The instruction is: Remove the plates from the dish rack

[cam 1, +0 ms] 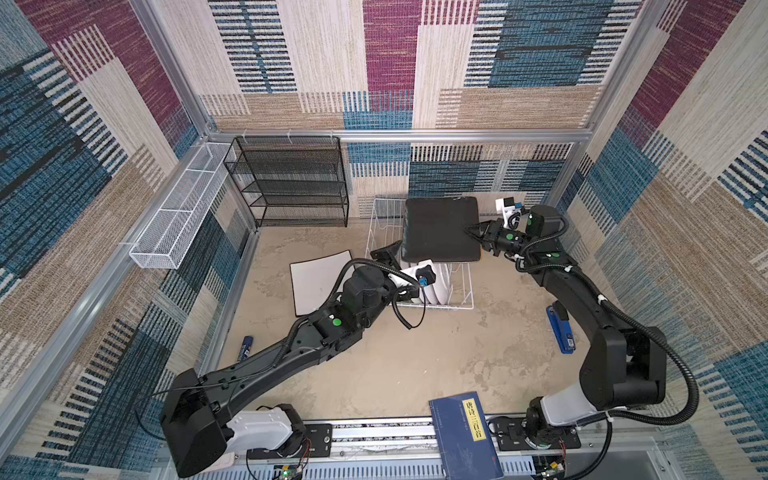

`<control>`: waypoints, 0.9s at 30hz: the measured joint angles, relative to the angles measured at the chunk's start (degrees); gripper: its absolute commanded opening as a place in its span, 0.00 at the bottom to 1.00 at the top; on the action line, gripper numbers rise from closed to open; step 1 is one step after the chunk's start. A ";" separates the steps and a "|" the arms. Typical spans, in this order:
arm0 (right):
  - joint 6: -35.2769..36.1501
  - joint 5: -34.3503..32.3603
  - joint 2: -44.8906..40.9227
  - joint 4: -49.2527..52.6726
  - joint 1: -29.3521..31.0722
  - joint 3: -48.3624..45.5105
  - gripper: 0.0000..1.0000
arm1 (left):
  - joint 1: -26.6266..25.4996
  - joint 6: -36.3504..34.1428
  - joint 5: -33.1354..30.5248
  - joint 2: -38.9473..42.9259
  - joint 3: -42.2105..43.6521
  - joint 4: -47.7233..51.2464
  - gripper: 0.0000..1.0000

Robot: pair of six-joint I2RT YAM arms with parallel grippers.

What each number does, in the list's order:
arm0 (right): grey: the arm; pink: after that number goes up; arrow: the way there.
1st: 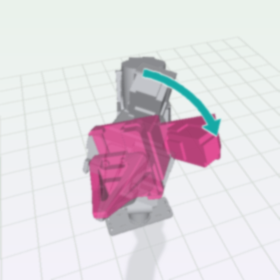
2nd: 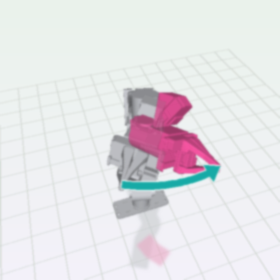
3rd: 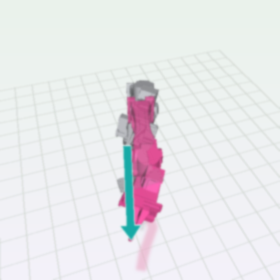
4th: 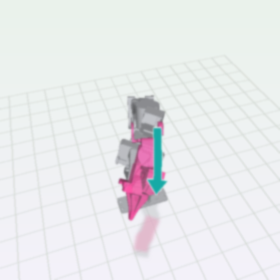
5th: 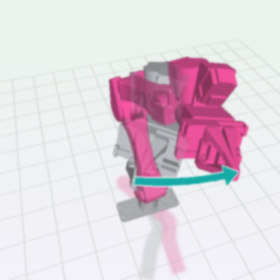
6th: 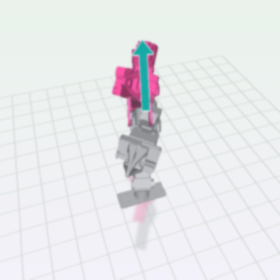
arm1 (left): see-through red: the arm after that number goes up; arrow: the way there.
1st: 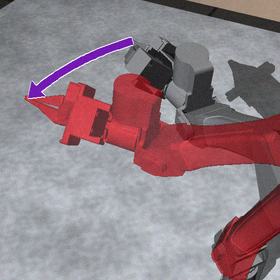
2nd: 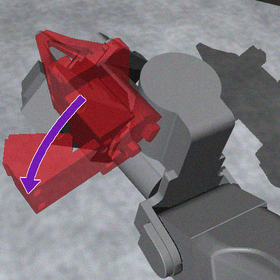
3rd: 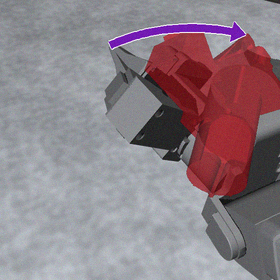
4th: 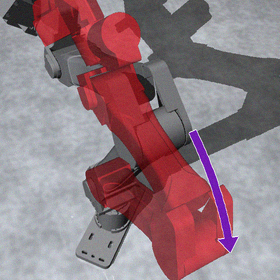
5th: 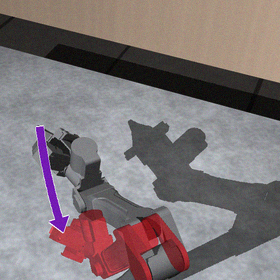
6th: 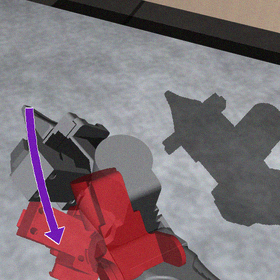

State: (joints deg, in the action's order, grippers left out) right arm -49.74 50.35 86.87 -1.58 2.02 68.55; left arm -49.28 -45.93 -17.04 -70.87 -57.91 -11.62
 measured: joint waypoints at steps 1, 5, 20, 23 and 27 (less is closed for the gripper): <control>-0.11 -0.17 0.00 -0.15 -0.09 -0.15 0.00 | 0.87 2.73 1.18 0.96 -0.55 1.11 0.92; -0.07 -0.17 -0.28 -0.28 -0.07 -0.87 0.00 | 5.49 15.61 6.36 3.69 -2.73 5.16 0.93; 1.11 3.74 -0.31 -3.21 -0.07 -1.68 0.00 | 27.82 64.48 40.04 -8.92 -15.56 15.96 0.90; 1.49 4.55 -0.57 -3.39 -0.07 -1.81 0.00 | 27.89 70.55 46.75 -13.81 -17.16 14.29 0.89; 2.01 5.62 -0.66 -3.72 -0.07 -1.81 0.00 | 27.89 77.55 53.33 -19.32 -18.34 10.88 0.87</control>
State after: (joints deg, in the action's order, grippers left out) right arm -47.72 55.96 86.21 -5.30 1.96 66.74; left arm -21.39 31.62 36.29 -90.19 -76.25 -0.73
